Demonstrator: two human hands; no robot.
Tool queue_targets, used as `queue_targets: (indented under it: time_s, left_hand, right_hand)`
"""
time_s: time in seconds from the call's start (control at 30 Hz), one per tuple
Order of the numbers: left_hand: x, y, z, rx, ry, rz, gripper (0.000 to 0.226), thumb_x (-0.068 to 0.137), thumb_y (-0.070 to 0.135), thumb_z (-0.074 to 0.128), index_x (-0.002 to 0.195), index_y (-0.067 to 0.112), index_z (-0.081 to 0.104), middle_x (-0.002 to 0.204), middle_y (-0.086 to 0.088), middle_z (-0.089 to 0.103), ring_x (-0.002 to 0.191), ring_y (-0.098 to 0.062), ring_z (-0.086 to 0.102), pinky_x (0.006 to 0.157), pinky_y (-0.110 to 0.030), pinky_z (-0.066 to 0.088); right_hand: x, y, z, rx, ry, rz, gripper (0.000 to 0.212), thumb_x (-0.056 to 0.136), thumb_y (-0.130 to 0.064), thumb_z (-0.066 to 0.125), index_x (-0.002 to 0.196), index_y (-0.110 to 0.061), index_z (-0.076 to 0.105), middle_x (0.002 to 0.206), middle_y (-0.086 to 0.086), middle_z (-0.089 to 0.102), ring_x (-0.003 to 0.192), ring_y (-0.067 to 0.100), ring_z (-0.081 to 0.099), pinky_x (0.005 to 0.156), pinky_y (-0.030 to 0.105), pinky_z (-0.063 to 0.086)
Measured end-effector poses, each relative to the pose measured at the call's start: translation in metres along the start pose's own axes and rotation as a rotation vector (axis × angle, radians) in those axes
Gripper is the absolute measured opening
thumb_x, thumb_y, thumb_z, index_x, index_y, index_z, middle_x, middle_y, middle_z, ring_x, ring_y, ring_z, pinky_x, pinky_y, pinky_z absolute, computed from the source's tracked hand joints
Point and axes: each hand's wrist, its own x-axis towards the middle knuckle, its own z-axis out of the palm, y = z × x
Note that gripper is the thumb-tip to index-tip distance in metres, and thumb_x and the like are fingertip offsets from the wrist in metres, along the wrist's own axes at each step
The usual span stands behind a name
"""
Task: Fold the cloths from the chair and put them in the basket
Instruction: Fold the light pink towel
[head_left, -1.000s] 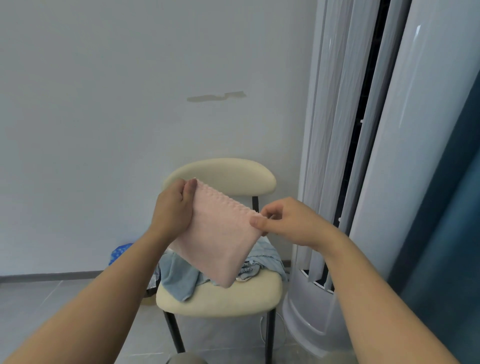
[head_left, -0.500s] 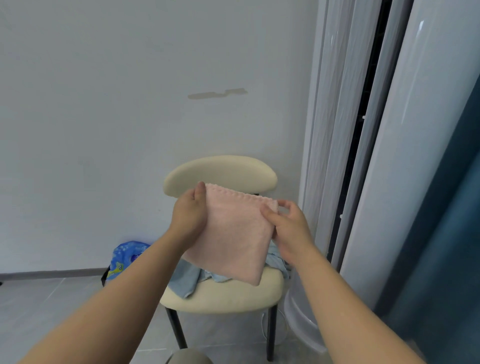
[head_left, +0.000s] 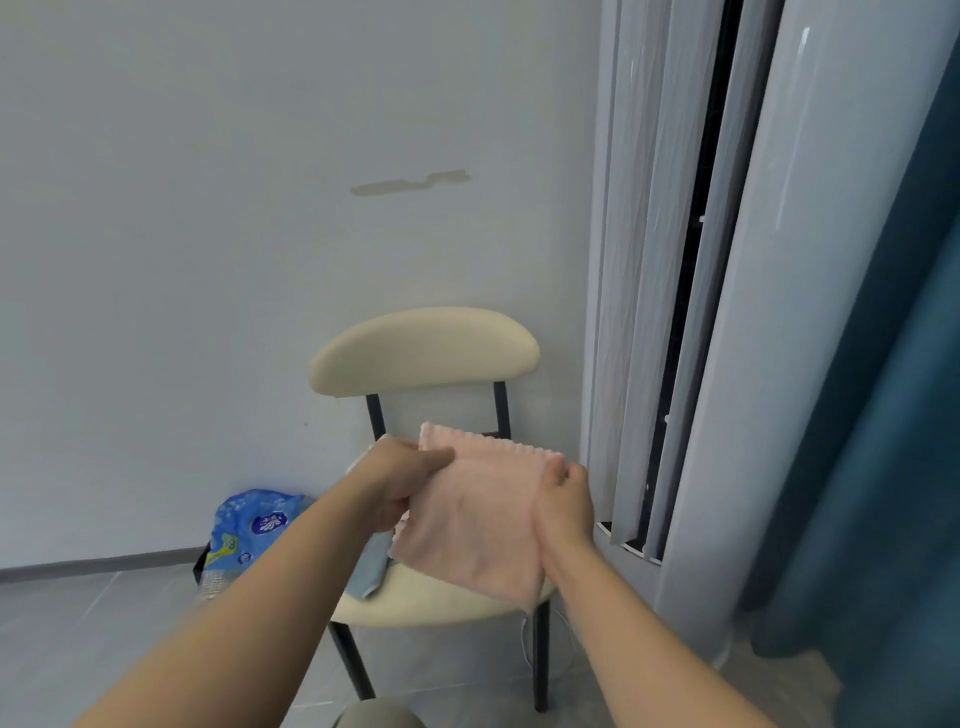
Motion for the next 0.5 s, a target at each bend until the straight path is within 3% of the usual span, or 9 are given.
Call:
queue_targets:
  time_s: [0.17,0.3,0.5]
  left_hand:
    - [-0.004,-0.014,0.018,0.074,0.111,0.227,0.028,0.103,0.041,0.052,0.111,0.018,0.066,0.104,-0.002,0.071,0.098,-0.023,0.064,0.083,-0.038,0.05]
    - [-0.016,-0.014,0.033,0.118,0.319,0.344,0.029,0.106,0.037,0.046,0.099,0.014,0.061,0.093,-0.003,0.066,0.09,-0.022,0.06,0.068,-0.03,0.041]
    - [-0.033,-0.009,0.043,0.089,0.463,0.485,0.034,0.105,0.04,0.047,0.084,0.014,0.049,0.076,0.0,0.059,0.073,-0.015,0.054,0.064,-0.032,0.039]
  right_hand:
    - [0.002,-0.016,-0.012,-0.182,0.06,-0.245,0.033,0.109,-0.046,0.031,0.102,-0.019,0.049,0.085,0.001,0.062,0.081,0.025,0.061,0.069,0.036,0.042]
    - [0.004,-0.029,-0.017,-0.203,0.025,-0.323,0.031,0.109,-0.044,0.033,0.101,-0.019,0.048,0.083,-0.001,0.06,0.074,0.016,0.057,0.06,0.032,0.039]
    - [-0.005,-0.048,-0.026,-0.176,0.079,-0.505,0.031,0.108,-0.046,0.034,0.103,-0.02,0.05,0.075,0.002,0.061,0.067,0.019,0.058,0.061,0.038,0.048]
